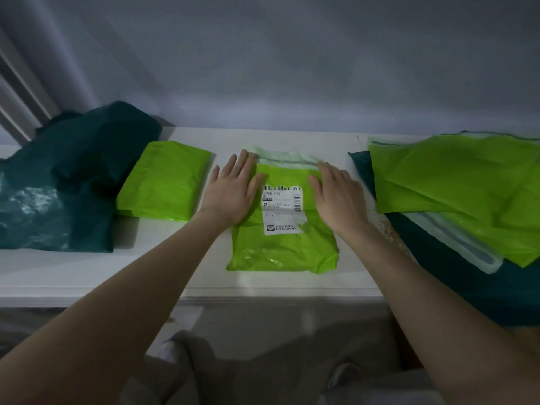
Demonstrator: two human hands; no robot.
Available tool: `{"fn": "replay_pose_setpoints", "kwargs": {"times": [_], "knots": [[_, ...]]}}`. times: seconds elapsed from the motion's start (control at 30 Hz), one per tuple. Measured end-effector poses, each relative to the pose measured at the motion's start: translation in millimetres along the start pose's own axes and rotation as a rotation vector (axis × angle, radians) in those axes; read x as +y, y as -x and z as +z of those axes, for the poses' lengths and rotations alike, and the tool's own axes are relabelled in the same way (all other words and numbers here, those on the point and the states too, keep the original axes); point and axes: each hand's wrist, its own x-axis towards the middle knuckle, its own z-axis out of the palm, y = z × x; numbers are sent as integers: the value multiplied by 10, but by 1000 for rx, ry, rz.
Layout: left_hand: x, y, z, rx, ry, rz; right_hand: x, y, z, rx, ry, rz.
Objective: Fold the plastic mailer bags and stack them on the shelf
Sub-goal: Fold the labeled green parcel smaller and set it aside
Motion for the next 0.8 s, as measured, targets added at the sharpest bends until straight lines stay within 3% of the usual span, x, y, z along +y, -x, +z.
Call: {"fn": "replay_pose_setpoints", "kwargs": {"times": [0.17,0.43,0.53,0.7,0.8], "knots": [[123,71,-247,166,250,38,-114,115,-206,58,-104,-52],[346,519,-122,98,279,110,-346,485,-167,46,-243,-90],[347,673,-48,73,163,210,-334,637,-3,-55,-207,-158],[143,698,114,-68,185,358,-182,732,111,-188,-233,-150],[241,726,65,-171,276,272,-133,747,121,-242,-219,-177]]}}
